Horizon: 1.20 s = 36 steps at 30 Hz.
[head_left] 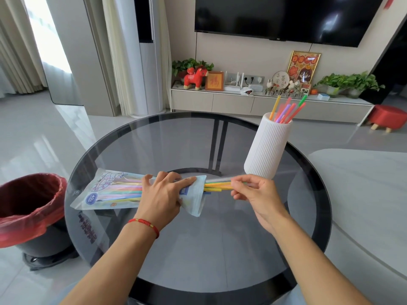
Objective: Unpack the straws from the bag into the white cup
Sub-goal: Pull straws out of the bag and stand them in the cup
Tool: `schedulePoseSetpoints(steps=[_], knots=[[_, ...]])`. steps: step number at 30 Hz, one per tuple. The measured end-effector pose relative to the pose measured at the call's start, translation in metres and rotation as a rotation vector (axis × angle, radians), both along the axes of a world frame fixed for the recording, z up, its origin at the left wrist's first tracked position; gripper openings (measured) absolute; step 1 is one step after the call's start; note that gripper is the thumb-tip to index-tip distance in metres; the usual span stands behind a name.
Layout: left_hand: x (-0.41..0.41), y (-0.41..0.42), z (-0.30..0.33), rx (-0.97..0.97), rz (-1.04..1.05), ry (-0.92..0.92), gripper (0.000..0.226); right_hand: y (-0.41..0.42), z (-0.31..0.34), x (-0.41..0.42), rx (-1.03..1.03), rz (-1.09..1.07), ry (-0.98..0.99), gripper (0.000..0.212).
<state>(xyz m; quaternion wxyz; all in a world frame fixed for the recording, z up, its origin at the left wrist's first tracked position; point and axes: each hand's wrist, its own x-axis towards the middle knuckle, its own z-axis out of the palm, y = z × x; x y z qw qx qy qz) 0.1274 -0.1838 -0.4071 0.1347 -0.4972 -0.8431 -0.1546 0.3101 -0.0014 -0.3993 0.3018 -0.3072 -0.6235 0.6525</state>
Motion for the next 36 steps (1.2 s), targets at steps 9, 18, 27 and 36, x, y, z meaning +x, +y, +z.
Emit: schedulePoseSetpoints(steps=[9,18,27,36], knots=[[0.002,0.002,0.002,0.064,0.031,0.012,0.068,0.006,0.015,0.013,-0.511,-0.145,0.293,0.044],[0.016,0.007,0.001,0.081,-0.041,0.045,0.07,-0.02,-0.009,-0.019,-0.333,-0.116,0.194,0.011],[0.015,0.007,0.002,0.081,-0.035,0.034,0.071,-0.009,-0.009,-0.012,-0.493,-0.169,0.2,0.015],[0.002,0.0,-0.001,0.04,0.006,0.024,0.068,0.014,-0.001,0.005,-0.155,-0.303,0.202,0.03]])
